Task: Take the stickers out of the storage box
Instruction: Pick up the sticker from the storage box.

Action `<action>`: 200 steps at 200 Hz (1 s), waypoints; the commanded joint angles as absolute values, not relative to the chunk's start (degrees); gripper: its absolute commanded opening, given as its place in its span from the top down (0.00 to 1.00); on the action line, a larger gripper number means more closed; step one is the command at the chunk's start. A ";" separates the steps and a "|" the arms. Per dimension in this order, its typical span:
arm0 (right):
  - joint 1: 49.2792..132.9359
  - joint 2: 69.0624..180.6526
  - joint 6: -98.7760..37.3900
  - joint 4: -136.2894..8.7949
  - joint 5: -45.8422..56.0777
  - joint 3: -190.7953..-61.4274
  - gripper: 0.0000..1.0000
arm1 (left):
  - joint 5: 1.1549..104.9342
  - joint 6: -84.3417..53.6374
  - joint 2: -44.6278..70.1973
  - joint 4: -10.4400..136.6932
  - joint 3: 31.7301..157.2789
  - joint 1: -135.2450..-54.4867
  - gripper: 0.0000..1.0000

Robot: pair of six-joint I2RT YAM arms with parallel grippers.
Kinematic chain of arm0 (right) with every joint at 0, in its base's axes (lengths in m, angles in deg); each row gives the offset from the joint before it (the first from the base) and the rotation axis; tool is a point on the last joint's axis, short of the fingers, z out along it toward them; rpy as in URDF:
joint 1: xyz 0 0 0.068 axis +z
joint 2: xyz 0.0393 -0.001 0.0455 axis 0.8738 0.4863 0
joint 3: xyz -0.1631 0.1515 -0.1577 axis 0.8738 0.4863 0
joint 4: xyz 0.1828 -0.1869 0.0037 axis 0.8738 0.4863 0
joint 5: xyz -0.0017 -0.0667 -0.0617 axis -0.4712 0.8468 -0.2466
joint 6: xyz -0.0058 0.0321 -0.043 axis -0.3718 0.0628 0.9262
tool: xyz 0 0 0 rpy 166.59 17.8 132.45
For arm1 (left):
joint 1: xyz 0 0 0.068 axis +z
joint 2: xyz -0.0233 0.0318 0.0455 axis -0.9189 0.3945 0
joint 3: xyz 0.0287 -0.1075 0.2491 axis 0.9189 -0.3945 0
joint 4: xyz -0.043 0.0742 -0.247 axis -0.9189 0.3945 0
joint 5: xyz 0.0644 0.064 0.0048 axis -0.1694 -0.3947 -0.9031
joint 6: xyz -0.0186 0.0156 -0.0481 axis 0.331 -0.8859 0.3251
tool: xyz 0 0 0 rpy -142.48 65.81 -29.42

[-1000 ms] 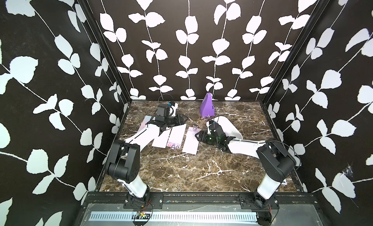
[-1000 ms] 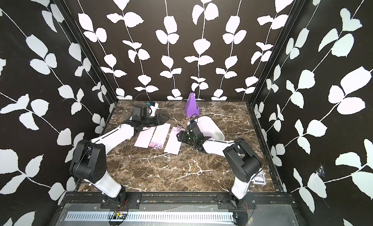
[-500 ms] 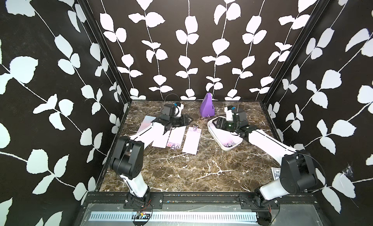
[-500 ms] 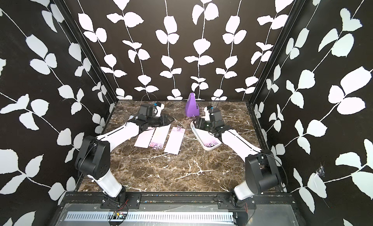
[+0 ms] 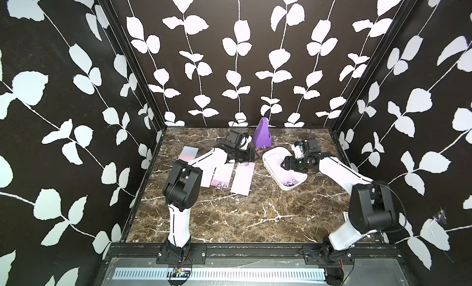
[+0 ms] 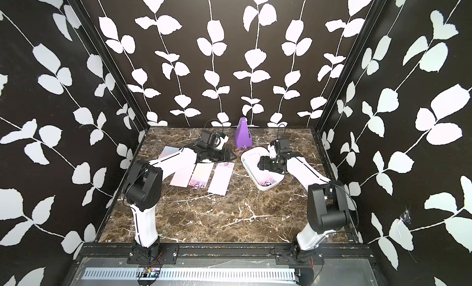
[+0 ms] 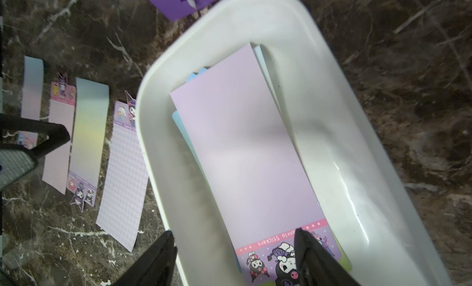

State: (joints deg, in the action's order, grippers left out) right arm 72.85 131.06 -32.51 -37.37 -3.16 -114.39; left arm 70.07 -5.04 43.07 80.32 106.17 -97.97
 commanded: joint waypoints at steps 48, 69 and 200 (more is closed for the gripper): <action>72.73 137.94 -28.21 -33.73 -1.10 -119.12 0.19 | 71.00 -5.43 48.29 84.32 112.71 -100.41 0.45; 72.77 138.92 -27.75 -33.22 0.23 -119.88 0.19 | 71.49 -4.94 49.88 84.15 114.32 -101.04 0.45; 72.59 143.83 -25.84 -31.37 0.88 -123.53 0.18 | 72.52 -4.12 55.77 84.31 119.23 -101.66 0.45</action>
State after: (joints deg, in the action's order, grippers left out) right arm 72.85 142.75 -26.56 -32.01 1.06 -121.69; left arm 71.64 -4.13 55.59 83.51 117.38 -101.44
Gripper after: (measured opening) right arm 0.819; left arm 0.552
